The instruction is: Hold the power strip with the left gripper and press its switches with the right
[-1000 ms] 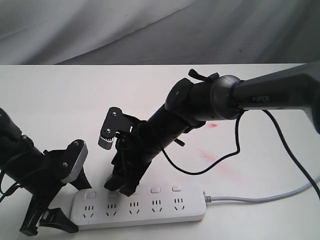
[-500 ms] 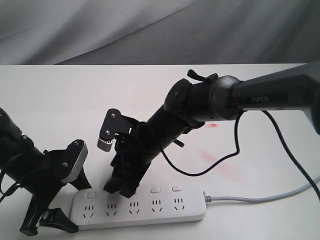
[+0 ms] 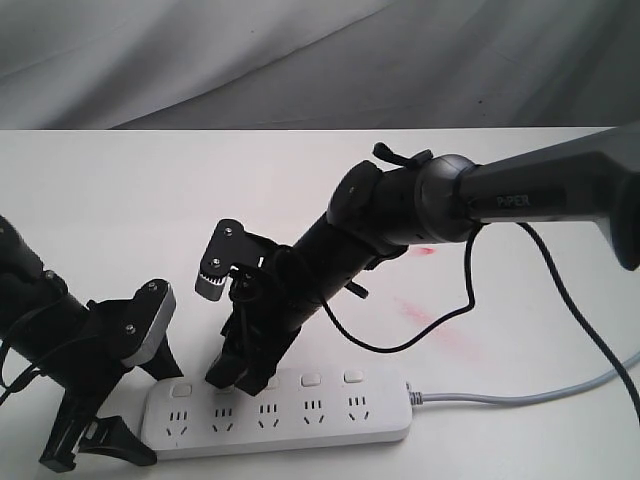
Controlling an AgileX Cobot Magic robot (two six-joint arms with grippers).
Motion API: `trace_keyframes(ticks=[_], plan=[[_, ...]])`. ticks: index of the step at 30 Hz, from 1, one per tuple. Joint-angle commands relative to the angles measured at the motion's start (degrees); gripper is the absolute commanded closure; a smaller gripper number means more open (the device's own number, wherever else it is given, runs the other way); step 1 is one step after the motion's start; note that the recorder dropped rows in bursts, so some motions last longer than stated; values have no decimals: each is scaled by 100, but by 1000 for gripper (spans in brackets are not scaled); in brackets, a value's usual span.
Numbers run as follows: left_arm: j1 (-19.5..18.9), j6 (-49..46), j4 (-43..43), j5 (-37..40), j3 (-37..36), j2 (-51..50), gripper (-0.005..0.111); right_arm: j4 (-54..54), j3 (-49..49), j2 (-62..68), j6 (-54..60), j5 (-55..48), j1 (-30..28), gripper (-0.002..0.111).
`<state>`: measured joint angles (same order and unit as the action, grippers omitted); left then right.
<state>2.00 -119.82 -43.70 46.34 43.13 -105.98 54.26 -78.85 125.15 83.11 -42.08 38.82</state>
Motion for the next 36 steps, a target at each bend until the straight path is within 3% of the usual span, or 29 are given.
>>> trace_keyframes(ticks=[1,4,22,36], plan=[[28,-13,109,-134,-26,-14,64,-676,42,108,-161,99,10,52],[28,-13,109,-134,-26,-14,64,-1192,42,108,-573,262,10,52],[28,-13,109,-134,-26,-14,64,-1056,42,76,-610,435,233,52],[28,-13,109,-134,-26,-14,64,-914,42,-1118,-503,203,165,52]])
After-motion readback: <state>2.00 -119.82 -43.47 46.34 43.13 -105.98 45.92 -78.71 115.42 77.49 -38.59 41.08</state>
